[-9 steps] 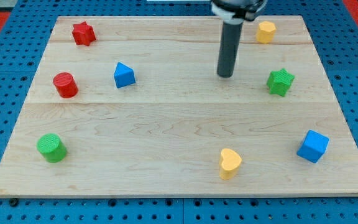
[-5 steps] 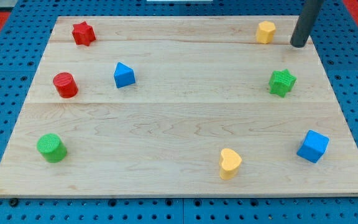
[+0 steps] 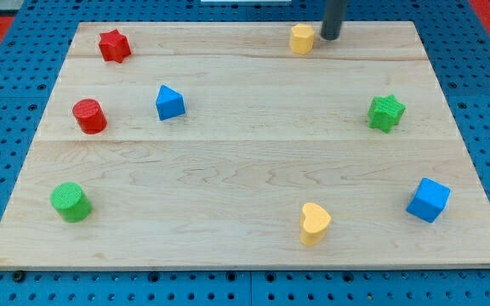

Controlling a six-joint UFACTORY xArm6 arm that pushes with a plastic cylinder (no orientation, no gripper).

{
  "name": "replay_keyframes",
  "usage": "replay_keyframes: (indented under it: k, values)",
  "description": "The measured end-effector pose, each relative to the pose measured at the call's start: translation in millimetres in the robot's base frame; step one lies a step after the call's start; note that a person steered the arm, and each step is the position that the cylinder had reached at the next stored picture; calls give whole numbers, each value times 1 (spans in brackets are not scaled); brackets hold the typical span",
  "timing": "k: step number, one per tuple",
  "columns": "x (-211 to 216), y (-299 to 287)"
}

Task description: Locate the yellow hexagon top center of the board

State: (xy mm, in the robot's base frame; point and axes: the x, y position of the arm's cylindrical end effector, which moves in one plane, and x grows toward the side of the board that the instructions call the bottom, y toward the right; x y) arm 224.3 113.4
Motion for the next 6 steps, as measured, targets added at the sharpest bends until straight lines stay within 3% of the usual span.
replay_keyframes:
  k: [1,2,6]
  values:
    - [0,-59]
    - [10,-71]
    - [12,-60]
